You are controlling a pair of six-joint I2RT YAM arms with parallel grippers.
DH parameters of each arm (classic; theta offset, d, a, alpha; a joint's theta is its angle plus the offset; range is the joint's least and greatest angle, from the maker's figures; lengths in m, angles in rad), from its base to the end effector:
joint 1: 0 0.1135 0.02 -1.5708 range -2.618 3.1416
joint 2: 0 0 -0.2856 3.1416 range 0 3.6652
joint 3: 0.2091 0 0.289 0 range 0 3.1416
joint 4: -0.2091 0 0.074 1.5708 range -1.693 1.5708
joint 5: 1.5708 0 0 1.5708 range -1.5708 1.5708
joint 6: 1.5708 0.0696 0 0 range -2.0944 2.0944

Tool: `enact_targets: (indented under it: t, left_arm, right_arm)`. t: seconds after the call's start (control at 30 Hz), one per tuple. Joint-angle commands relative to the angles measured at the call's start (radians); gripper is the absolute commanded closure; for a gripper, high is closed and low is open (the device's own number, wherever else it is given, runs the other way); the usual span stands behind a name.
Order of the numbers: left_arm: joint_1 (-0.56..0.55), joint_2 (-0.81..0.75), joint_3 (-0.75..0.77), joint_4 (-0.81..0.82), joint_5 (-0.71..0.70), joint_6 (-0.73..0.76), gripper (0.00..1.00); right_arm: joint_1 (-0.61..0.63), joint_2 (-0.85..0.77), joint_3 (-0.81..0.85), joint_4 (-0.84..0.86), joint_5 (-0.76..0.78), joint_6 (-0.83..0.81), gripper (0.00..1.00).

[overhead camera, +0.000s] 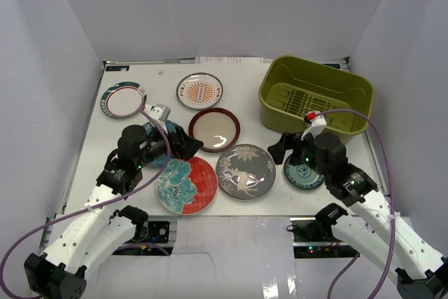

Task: Place the plates into the plastic bin on the countertop

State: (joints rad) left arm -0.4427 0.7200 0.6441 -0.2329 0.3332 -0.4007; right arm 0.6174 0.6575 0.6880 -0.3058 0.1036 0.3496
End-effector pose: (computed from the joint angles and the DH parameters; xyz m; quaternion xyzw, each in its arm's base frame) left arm 0.1935 -0.1169 0.2977 0.1145 0.7940 -0.3603 0.4760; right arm 0.1775 0.1172 0.3177 -0.0753 0.7934 0.2436 0.5527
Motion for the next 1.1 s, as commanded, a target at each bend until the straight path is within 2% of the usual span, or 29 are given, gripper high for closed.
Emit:
enact_targets:
  t: [0.0, 0.03, 0.07, 0.1, 0.17, 0.2, 0.33, 0.43, 0.5, 0.53, 0.6, 0.77, 0.83, 0.87, 0.97, 1.0, 1.07]
  left_arm:
    - [-0.004, -0.034, 0.041, -0.017, 0.014, 0.0, 0.02]
    - [-0.004, -0.039, 0.045, -0.031, 0.006, 0.002, 0.02]
    - [-0.004, -0.044, 0.049, -0.061, -0.006, 0.003, 0.02]
    - [-0.004, -0.048, 0.054, -0.077, -0.023, 0.005, 0.02]
    - [-0.005, -0.065, 0.054, -0.117, -0.046, 0.003, 0.02]
    - [-0.004, -0.07, 0.054, -0.129, -0.059, -0.006, 0.02]
    - [-0.004, -0.083, 0.037, -0.193, -0.14, -0.033, 0.02]
    - [-0.004, -0.087, 0.023, -0.21, -0.207, -0.058, 0.02]
    - [-0.004, -0.074, 0.011, -0.226, -0.25, -0.069, 0.02]
    - [-0.005, -0.068, 0.006, -0.247, -0.302, -0.076, 0.02]
    - [-0.004, -0.053, -0.008, -0.263, -0.368, -0.093, 0.04]
    - [-0.005, -0.039, -0.004, -0.279, -0.41, -0.118, 0.05]
    - [-0.004, -0.034, -0.004, -0.278, -0.411, -0.119, 0.06]
    - [-0.004, -0.031, -0.004, -0.278, -0.411, -0.119, 0.06]
    - [-0.005, -0.033, -0.008, -0.276, -0.405, -0.119, 0.07]
    - [-0.005, -0.033, -0.009, -0.275, -0.404, -0.119, 0.07]
    - [-0.007, -0.031, -0.009, -0.27, -0.386, -0.118, 0.07]
  right_arm:
    - [-0.001, -0.107, -0.106, -0.173, -0.002, 0.24, 0.02]
    - [-0.001, -0.127, -0.134, -0.182, -0.011, 0.277, 0.0]
    - [-0.001, -0.16, -0.162, -0.188, -0.021, 0.314, 0.03]
    - [-0.001, -0.174, -0.188, -0.196, -0.042, 0.378, 0.12]
    - [-0.001, -0.203, -0.258, -0.196, -0.077, 0.434, 0.2]
    - [-0.002, -0.213, -0.28, -0.196, -0.085, 0.46, 0.28]
    - [-0.002, -0.249, -0.337, -0.203, -0.091, 0.534, 0.43]
    - [-0.001, -0.291, -0.364, -0.219, -0.079, 0.603, 0.44]
    - [-0.002, -0.294, -0.401, -0.219, -0.091, 0.647, 0.39]
    - [-0.001, -0.288, -0.413, -0.214, -0.094, 0.655, 0.33]
    - [-0.001, -0.277, -0.444, -0.194, -0.094, 0.669, 0.29]
    - [-0.001, -0.207, -0.481, -0.08, -0.105, 0.683, 0.26]
    - [-0.001, -0.152, -0.531, 0.005, -0.151, 0.713, 0.27]
    - [-0.001, -0.132, -0.551, 0.11, -0.183, 0.726, 0.28]
    - [-0.001, -0.049, -0.63, 0.258, -0.218, 0.791, 0.36]
    - [-0.001, -0.032, -0.645, 0.352, -0.222, 0.81, 0.41]
    - [0.001, -0.003, -0.682, 0.419, -0.202, 0.845, 0.42]
